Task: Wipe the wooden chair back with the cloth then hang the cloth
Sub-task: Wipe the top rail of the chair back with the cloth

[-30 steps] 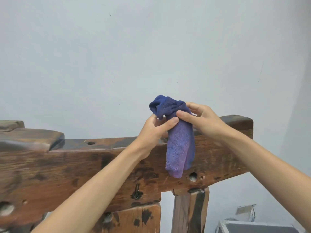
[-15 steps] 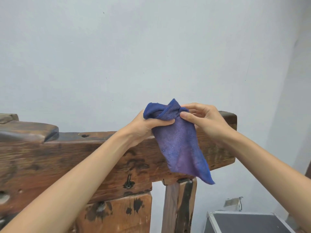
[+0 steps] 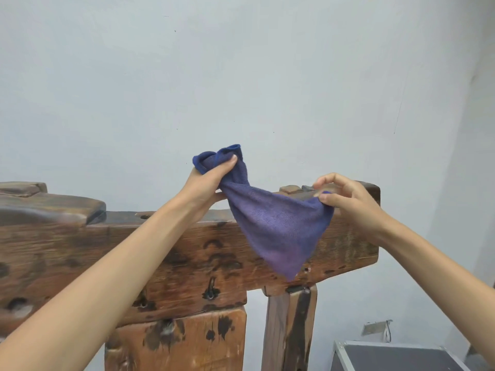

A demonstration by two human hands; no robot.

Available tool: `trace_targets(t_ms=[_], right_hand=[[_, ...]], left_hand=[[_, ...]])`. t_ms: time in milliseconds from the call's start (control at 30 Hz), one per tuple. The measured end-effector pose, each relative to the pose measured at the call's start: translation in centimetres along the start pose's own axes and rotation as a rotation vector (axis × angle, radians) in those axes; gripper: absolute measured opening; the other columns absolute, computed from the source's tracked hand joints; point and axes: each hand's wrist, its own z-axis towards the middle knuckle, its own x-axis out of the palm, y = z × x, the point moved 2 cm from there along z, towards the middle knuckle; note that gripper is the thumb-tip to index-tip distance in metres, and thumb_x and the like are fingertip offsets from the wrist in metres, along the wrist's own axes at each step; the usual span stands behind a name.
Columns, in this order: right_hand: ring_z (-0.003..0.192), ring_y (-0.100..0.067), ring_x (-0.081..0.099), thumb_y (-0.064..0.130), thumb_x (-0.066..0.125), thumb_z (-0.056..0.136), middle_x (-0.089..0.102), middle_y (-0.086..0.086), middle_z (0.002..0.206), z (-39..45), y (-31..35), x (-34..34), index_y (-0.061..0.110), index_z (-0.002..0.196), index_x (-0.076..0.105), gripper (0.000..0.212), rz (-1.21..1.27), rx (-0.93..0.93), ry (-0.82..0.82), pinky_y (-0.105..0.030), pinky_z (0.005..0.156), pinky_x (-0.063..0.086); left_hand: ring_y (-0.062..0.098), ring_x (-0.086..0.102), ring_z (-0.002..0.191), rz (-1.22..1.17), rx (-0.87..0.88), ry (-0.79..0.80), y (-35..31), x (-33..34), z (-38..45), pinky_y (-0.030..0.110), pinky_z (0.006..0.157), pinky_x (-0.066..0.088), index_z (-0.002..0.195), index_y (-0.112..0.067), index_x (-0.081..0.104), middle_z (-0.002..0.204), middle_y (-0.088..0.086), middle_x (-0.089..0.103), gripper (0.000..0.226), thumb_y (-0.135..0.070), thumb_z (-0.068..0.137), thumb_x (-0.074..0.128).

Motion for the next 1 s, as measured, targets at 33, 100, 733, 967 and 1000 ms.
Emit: trace_targets(t_ms=[33,100,733,967,1000], right_hand=[[0.080,-0.012,0.058,0.021,0.062,0.088,0.068,0.004,0.087,-0.2,-0.3,-0.3,0.024,0.099,0.068,0.013,-0.069,0.015,0.038,-0.031,0.071,0.042],[0.084,-0.010,0.060,0.028,0.060,0.085,0.070,0.005,0.091,-0.3,-0.9,-0.1,0.024,0.100,0.073,0.020,-0.171,0.075,0.150,-0.034,0.077,0.042],[0.115,-0.029,0.067,0.008,0.060,0.094,0.067,-0.015,0.128,0.4,-2.5,10.5,0.000,0.128,0.063,0.036,0.476,0.299,0.480,-0.040,0.097,0.053],[0.098,-0.025,0.072,0.021,0.065,0.093,0.073,-0.012,0.109,1.1,-2.2,10.5,0.011,0.113,0.074,0.024,0.672,0.252,0.173,-0.035,0.083,0.059],[0.098,-0.025,0.071,0.020,0.066,0.093,0.073,-0.013,0.109,1.2,-2.2,10.1,0.010,0.114,0.073,0.025,0.678,0.246,0.136,-0.035,0.082,0.059]], left_hand=[[0.023,0.074,0.111,-0.008,-0.010,0.026,-0.2,-0.3,0.0,0.040,0.079,0.061,0.111,-0.016,0.070,0.105,0.004,0.079,0.033,-0.036,0.086,0.076],[0.027,0.073,0.114,-0.029,-0.020,0.072,-0.6,0.3,-0.1,0.043,0.083,0.061,0.123,-0.007,0.067,0.116,0.013,0.076,0.047,-0.035,0.087,0.076],[0.028,0.072,0.110,-0.385,-0.344,0.246,0.3,2.4,-1.8,0.039,0.092,0.060,0.120,0.000,0.070,0.124,0.021,0.068,0.052,-0.046,0.102,0.055],[0.039,0.072,0.105,-0.214,-0.924,0.432,4.4,-0.2,-3.7,0.049,0.089,0.059,0.119,-0.003,0.072,0.125,0.019,0.070,0.085,-0.078,0.086,0.051],[0.036,0.073,0.102,-0.179,-0.960,0.472,4.5,-0.3,-3.9,0.045,0.089,0.059,0.121,-0.006,0.067,0.122,0.017,0.070,0.078,-0.074,0.084,0.058]])
